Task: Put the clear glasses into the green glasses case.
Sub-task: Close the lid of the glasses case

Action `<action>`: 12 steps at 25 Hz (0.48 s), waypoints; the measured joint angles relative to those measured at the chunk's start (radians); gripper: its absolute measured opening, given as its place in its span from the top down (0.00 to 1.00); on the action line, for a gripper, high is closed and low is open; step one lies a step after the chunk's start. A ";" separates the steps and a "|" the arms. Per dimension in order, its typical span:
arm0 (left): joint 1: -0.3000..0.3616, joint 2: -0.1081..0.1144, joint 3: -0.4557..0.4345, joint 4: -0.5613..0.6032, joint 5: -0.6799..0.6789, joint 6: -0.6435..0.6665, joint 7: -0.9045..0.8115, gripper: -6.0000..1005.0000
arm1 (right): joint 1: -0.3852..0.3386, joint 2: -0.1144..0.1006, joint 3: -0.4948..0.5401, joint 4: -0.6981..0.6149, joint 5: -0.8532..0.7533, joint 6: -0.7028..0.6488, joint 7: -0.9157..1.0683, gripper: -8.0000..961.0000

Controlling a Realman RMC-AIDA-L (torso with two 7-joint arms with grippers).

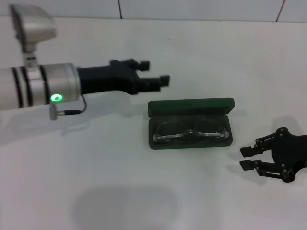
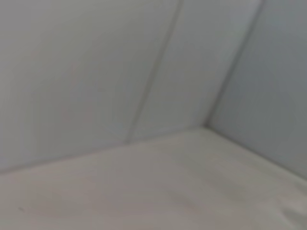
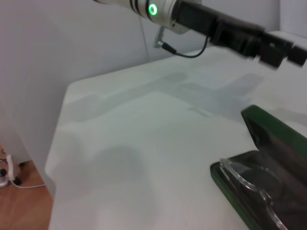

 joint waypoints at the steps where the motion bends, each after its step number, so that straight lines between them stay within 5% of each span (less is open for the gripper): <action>1: -0.011 0.000 0.004 -0.011 0.007 -0.003 0.001 0.12 | 0.003 0.001 -0.001 0.008 -0.002 0.009 -0.001 0.71; 12: -0.034 -0.006 0.137 -0.026 -0.038 -0.123 0.004 0.12 | 0.087 0.006 -0.013 0.131 -0.008 0.091 -0.017 0.70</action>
